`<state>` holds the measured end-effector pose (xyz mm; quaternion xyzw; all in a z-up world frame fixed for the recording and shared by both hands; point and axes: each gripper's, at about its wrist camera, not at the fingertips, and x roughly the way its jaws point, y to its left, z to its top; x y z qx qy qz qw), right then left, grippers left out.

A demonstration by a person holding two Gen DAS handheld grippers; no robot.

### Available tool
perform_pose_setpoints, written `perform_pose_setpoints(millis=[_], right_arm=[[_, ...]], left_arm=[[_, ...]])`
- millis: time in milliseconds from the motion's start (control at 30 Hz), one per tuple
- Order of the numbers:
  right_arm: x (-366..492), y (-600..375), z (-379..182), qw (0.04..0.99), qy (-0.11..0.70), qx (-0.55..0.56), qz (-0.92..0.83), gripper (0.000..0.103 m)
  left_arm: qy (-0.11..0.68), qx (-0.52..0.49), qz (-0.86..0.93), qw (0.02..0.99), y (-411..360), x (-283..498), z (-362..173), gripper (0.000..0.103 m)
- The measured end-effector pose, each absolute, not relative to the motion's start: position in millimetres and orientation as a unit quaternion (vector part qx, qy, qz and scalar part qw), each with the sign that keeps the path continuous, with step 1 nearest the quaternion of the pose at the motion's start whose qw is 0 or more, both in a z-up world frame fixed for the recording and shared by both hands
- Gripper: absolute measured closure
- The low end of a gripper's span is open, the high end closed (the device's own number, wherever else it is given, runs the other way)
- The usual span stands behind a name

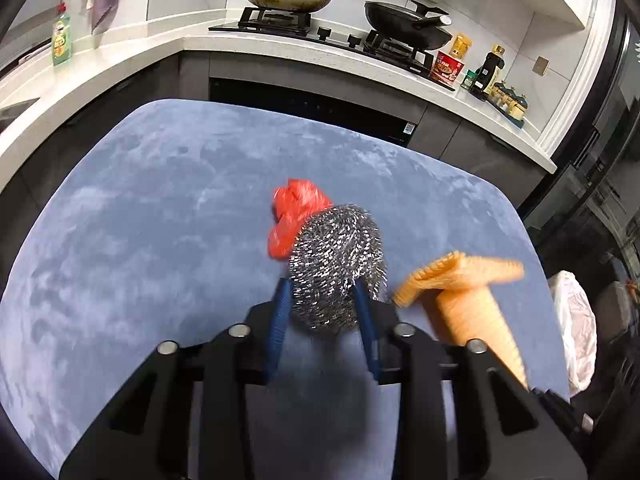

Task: Collect trash
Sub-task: 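Grasp the orange foam net with the right tool while the left tool grasps the steel wool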

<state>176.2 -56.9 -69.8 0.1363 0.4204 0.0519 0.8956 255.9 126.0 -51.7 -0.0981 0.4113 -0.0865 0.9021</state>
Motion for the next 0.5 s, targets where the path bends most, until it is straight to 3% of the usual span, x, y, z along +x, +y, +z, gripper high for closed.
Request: perform_pose_setpoints(millis=[33,367,433,500], right_arm=[[173,-59,-67,0.897,0.417,0.139,0.051,0.078],[137,-87,-40,0.908,0.386,0.161,0.035,0.078],[130,-95,-35,0.910,0.379,0.165,0.028,0.078],[125,-105,-32,0.912,0.373,0.170,0.019,0.078]], left_arm=[[0.411,-0.101,-0.090,0.901,126,250,-51,0.081],[0.411,-0.085,-0.117,0.900,113,201,-40,0.084],[0.412,-0.083,-0.126,0.898,109,194,-37,0.098],[0.411,-0.077,-0.136,0.898,103,186,-33,0.098]])
